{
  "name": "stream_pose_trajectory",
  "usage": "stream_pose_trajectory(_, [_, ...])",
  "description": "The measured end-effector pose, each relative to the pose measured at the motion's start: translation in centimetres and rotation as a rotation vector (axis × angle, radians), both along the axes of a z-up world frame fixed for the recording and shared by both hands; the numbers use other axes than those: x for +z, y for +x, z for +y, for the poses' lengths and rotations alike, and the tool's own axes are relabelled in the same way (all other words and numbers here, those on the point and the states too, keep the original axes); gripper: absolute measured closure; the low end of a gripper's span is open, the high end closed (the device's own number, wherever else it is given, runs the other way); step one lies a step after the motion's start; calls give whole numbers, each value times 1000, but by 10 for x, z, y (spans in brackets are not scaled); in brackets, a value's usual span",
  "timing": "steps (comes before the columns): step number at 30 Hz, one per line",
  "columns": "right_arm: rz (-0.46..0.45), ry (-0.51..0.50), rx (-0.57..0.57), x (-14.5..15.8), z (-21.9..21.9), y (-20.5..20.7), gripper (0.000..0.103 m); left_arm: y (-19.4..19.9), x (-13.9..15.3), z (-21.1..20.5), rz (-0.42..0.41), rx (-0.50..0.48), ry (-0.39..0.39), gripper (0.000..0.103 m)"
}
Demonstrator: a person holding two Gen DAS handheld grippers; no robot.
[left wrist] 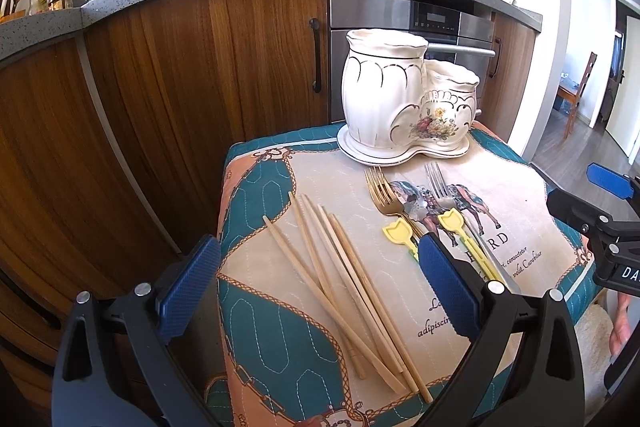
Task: Organize utensils
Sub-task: 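Move the right tool toward the yellow-handled utensils while the left tool approaches the chopsticks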
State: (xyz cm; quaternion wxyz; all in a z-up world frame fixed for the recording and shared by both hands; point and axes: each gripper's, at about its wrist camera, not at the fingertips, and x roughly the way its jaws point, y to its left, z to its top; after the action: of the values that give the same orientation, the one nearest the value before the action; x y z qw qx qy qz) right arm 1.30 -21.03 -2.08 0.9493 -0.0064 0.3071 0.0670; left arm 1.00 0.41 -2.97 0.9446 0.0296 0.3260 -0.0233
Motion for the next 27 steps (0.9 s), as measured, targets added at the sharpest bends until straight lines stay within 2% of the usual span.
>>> stream_pose_trajectory(6, [-19,32,0,-2,-5,-1,5,-1,1,-1,-21,-10,20,5])
stream_pose_trajectory(8, [-36,6,-1,-4,-3,1,5,-2,1,1,-35,-7,27,5])
stream_pose_trajectory(11, [-15,-42,26,-10,1,6,5,-2,3,5,-43,-30,30,5])
stream_pose_trajectory(14, [4,-72,52,-17,3,12,5,1,9,16,-49,19,28,5])
stream_pose_trajectory(19, [42,-39,132,-23,2,20,5,14,11,36,-22,98,59,5])
stream_pose_trajectory(21, [37,-50,154,-24,4,21,5,16,10,39,-36,90,77,5])
stream_pose_trajectory(25, [29,-78,188,-27,7,25,5,19,5,32,-45,80,173,5])
stream_pose_trajectory(27, [35,-75,194,-28,7,27,5,24,0,30,-4,52,151,5])
